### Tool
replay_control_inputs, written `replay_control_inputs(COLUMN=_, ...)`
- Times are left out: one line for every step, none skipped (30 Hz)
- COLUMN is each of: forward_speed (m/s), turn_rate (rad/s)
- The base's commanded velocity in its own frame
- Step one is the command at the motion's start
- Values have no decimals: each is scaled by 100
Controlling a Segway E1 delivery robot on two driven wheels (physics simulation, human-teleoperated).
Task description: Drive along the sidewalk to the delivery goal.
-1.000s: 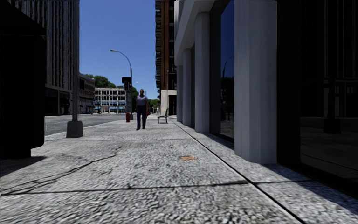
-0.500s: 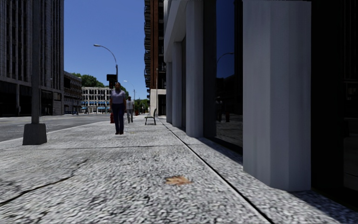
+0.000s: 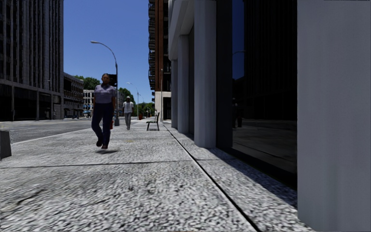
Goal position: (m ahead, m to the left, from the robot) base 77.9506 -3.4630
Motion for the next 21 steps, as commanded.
replay_control_inputs(forward_speed=200, turn_rate=0)
replay_control_inputs(forward_speed=200, turn_rate=0)
replay_control_inputs(forward_speed=200, turn_rate=0)
replay_control_inputs(forward_speed=200, turn_rate=0)
replay_control_inputs(forward_speed=200, turn_rate=0)
replay_control_inputs(forward_speed=200, turn_rate=0)
replay_control_inputs(forward_speed=200, turn_rate=0)
replay_control_inputs(forward_speed=200, turn_rate=0)
replay_control_inputs(forward_speed=200, turn_rate=5)
replay_control_inputs(forward_speed=200, turn_rate=14)
replay_control_inputs(forward_speed=200, turn_rate=14)
replay_control_inputs(forward_speed=200, turn_rate=18)
replay_control_inputs(forward_speed=200, turn_rate=19)
replay_control_inputs(forward_speed=200, turn_rate=22)
replay_control_inputs(forward_speed=200, turn_rate=27)
replay_control_inputs(forward_speed=200, turn_rate=27)
replay_control_inputs(forward_speed=200, turn_rate=31)
replay_control_inputs(forward_speed=200, turn_rate=36)
replay_control_inputs(forward_speed=200, turn_rate=39)
replay_control_inputs(forward_speed=200, turn_rate=40)
replay_control_inputs(forward_speed=200, turn_rate=40)
